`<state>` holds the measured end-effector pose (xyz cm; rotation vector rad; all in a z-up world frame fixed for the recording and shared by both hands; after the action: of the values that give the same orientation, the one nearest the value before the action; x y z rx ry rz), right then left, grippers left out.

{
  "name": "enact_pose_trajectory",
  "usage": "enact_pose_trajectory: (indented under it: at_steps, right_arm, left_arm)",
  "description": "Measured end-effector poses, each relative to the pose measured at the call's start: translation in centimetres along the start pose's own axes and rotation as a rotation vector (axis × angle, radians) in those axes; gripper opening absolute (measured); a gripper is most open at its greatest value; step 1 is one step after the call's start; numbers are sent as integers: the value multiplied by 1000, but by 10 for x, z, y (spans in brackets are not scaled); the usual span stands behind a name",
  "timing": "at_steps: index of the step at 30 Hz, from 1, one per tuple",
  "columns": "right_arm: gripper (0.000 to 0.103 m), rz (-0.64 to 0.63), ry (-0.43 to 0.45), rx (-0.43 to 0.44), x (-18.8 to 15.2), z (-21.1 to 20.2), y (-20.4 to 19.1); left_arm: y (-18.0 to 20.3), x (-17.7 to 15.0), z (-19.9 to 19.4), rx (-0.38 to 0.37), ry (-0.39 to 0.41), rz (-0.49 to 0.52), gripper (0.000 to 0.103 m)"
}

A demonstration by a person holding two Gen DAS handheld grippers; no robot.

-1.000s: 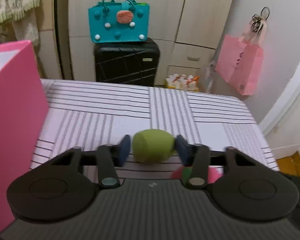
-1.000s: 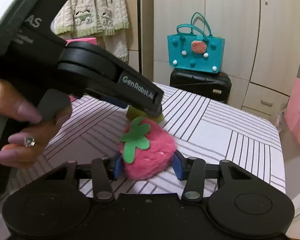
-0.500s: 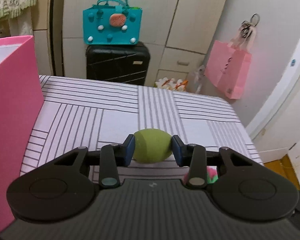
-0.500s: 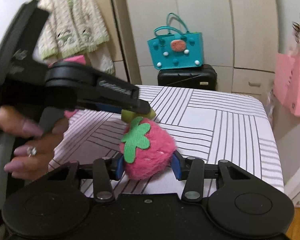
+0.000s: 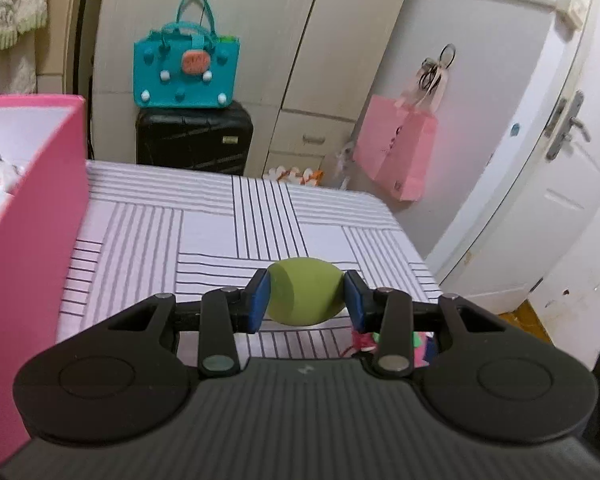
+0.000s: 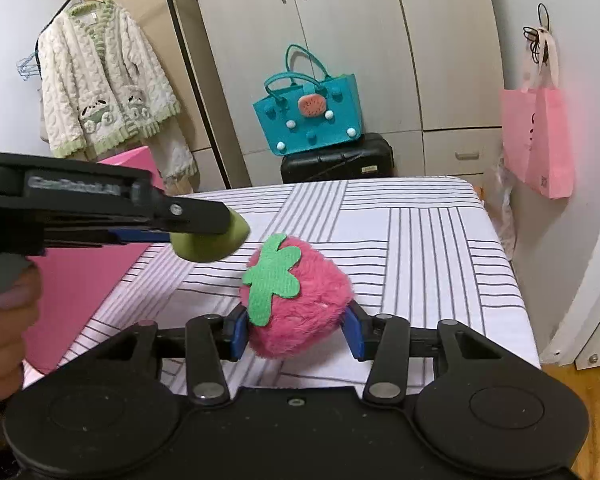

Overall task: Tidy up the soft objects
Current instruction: 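Carry the sponge with the left tool and strawberry with the right tool over the box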

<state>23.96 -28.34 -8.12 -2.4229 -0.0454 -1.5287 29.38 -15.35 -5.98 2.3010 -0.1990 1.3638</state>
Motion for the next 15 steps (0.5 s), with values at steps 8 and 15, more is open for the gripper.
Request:
enact_pose_trajectory:
  at_steps: [8,15]
  right_arm:
    - [54,-38,44,91,-6,-18,-41]
    - [54,-63,54,151,5,-22,-68]
  left_arm:
    - [-11,10,-62,13,101,10,39]
    - [-26,23,-110,-20,125,-23,39]
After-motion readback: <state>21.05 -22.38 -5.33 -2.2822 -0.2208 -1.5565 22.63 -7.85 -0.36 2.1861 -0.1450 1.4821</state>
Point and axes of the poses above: each gripper's, at about its wrist camera, not at the fingertips, and z roughly the way its jaws point, y to its right, x to its top, the point moved 8 cm from there along z, roughly the way its jaws point, and after that the axes turned 10 degrees about y, right-handed, at the moved point
